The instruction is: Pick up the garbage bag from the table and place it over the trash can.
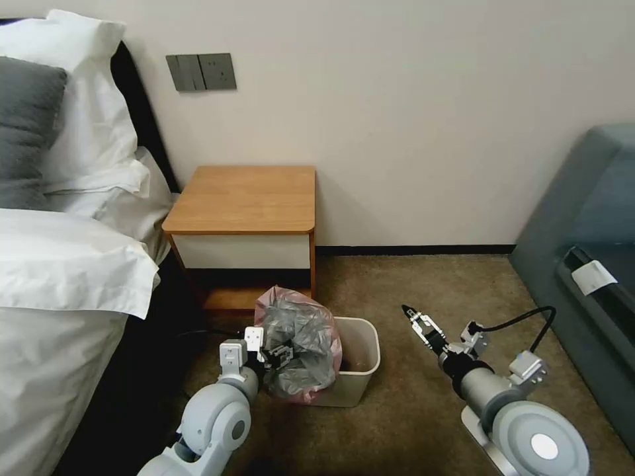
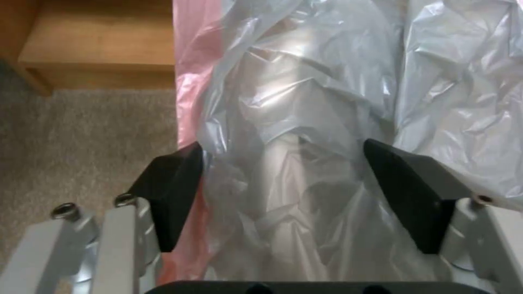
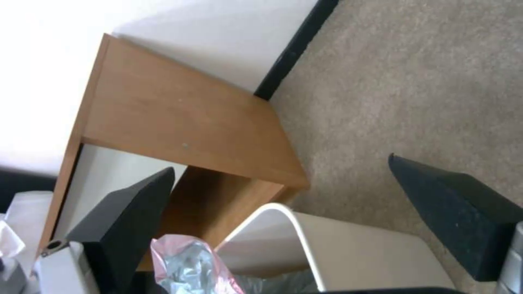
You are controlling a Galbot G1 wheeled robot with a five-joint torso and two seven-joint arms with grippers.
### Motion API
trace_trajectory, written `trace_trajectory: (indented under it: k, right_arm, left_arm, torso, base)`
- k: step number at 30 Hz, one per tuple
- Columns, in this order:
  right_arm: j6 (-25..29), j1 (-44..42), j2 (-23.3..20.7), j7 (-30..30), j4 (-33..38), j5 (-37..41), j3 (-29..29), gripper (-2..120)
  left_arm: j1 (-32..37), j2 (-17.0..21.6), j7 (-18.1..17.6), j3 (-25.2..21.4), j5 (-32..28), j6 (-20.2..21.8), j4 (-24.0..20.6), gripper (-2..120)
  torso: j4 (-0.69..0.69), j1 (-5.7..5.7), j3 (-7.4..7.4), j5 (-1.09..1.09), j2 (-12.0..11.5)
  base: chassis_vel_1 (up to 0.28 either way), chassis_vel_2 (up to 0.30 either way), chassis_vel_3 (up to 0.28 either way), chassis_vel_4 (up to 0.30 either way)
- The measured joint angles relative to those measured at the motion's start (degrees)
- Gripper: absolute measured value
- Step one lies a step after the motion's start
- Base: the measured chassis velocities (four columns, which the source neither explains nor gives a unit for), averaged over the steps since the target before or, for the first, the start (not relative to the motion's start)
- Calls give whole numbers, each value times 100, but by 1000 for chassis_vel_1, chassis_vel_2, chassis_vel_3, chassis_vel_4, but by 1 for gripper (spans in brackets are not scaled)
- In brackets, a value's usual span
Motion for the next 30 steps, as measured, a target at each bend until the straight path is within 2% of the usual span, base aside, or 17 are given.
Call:
trace_trajectory:
  k: [4,7,15,26,30]
  right_arm:
    - [8,-13,12,-10,-9,-20,-1,100]
    - [13,-24,23,-14,-14,-32,-1,100]
    - [20,-27,22,-30,-36,-84,0,100]
    - [34,-30,74,-72,-67,-200,-40,100]
    - [35,-51,83,-84,-67,-226,-41,100]
  left_arm:
    - [-9,-1,-2,12,0,-14,21,64]
    - [-15,-17,-6,25,-13,-19,59,49]
    - [-17,-28,-24,25,-48,-33,74,46]
    - [32,-18,-36,-18,-133,-100,59,9]
    - [52,-18,-36,-19,-134,-124,40,9]
  torso:
    - [0,0,0,0,0]
    - [0,0,0,0,0]
    - [0,0,0,0,0]
    - [0,0,0,0,0]
    - [0,0,0,0,0]
  base:
    - [0,0,0,0]
    - [0,0,0,0]
    - [0,0,0,0]
    - [0,0,0,0]
    - [0,0,0,0]
